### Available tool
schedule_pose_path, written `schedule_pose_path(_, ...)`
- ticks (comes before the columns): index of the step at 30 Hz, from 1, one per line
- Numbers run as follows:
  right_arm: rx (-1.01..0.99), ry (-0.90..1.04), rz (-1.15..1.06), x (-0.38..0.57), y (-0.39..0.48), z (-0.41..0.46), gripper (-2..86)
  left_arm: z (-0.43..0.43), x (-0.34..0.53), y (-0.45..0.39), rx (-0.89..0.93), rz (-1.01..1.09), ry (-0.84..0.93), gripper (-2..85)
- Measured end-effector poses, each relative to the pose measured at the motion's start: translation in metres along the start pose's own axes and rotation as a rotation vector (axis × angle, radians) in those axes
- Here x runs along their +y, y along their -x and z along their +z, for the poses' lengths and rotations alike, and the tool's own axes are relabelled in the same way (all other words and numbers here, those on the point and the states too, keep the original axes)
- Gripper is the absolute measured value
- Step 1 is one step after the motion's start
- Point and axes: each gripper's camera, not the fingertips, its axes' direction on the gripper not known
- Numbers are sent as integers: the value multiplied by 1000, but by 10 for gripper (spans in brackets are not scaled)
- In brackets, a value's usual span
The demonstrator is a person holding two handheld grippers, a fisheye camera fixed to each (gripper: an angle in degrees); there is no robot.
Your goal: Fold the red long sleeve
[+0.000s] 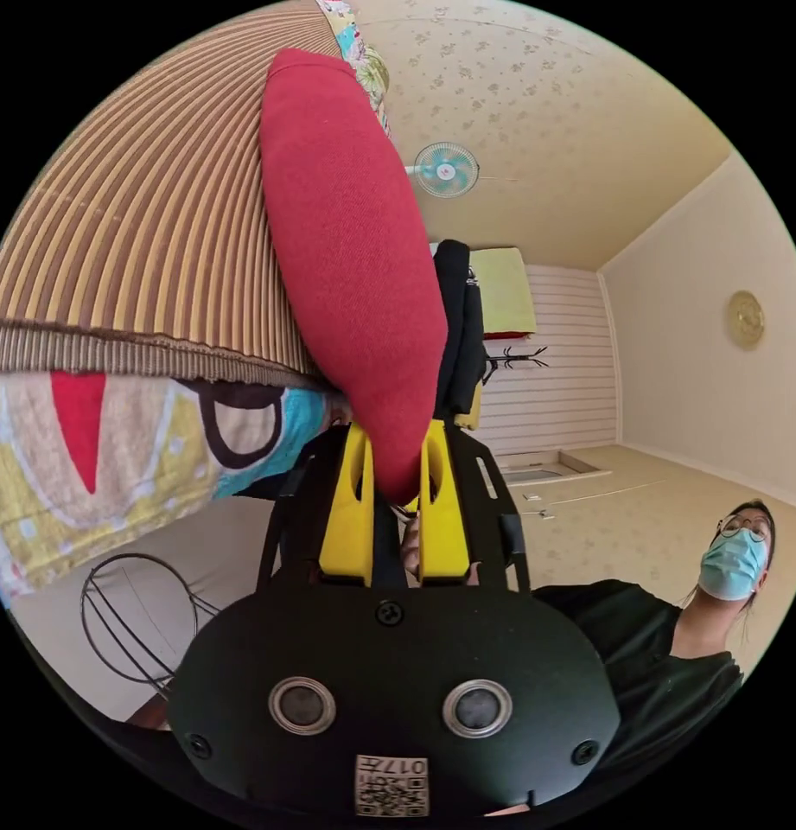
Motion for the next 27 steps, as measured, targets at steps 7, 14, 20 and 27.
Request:
schedule_pose_path(7,-357,117,-55,-19,8,52,225,10,63,-111,-143,291,166,83)
schedule_pose_path(14,-269,70,-509,-28,133,28,194,-59,97,-169,-105,419,2,114)
schedule_pose_path(20,-241,-92,-998,-50,283,-59,175,-84,89,-148,-78,301,-16,133)
schedule_pose_path(27,-158,-282,-756,-99,292,-161,155,-86,78,-135,-71,225,-12,135)
